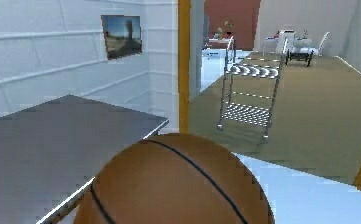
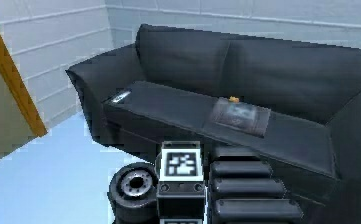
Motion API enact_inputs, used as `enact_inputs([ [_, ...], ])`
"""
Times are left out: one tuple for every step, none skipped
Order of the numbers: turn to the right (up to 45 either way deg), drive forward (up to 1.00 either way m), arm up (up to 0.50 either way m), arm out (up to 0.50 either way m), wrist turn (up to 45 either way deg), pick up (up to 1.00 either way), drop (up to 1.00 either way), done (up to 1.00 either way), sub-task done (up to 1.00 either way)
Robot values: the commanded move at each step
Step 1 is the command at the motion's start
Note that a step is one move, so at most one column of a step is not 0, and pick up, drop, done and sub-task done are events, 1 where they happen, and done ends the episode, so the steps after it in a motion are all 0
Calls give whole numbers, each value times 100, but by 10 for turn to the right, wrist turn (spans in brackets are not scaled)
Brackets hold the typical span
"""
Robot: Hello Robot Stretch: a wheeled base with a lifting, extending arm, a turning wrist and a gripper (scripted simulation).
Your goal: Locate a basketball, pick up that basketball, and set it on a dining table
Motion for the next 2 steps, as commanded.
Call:
enact_inputs([
  [-450,0,0,0,0,0,0,0,0],
  [-180,0,0,0,0,0,0,0,0],
])
